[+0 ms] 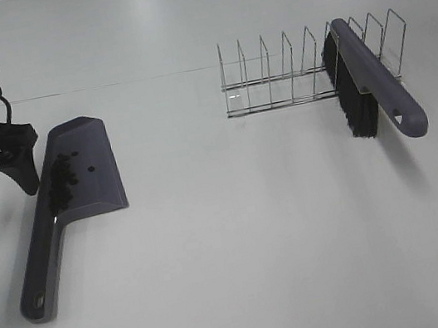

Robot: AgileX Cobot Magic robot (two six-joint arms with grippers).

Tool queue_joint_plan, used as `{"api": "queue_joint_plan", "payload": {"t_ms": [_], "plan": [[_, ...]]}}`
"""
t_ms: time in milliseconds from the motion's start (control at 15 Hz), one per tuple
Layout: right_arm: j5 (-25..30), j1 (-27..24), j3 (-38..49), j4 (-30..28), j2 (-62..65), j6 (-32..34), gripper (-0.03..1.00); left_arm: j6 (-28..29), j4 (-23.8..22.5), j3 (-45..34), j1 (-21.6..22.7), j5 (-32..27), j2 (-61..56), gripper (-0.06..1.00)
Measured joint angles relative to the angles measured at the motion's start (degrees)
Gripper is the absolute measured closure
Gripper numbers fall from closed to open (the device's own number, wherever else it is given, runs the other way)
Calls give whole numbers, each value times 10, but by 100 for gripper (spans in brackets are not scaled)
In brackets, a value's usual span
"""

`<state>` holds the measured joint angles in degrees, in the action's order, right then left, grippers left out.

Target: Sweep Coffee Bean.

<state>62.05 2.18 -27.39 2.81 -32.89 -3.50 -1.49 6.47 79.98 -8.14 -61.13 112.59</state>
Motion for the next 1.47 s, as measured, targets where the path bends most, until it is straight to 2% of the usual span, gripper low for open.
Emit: {"api": "queue_joint_plan", "payload": {"t_ms": [267, 467, 800, 1067, 1267, 1467], "plan": [[16, 0, 9, 2, 91, 0, 25, 0, -23, -2, 0, -50, -34, 13], [16, 0, 10, 2, 159, 0, 25, 0, -25, -44, 0, -65, -72, 13], [17, 0, 10, 2, 278, 0, 25, 5, -26, -155, 0, -33, -167, 13], [17, 0, 10, 3, 331, 0, 25, 23, -26, -282, 0, -3, -268, 13], [17, 0, 10, 3, 331, 0, 25, 41, -29, -411, 0, 26, -402, 13], [17, 0, 10, 3, 331, 0, 25, 41, -30, -473, 0, 26, -513, 13]]}}
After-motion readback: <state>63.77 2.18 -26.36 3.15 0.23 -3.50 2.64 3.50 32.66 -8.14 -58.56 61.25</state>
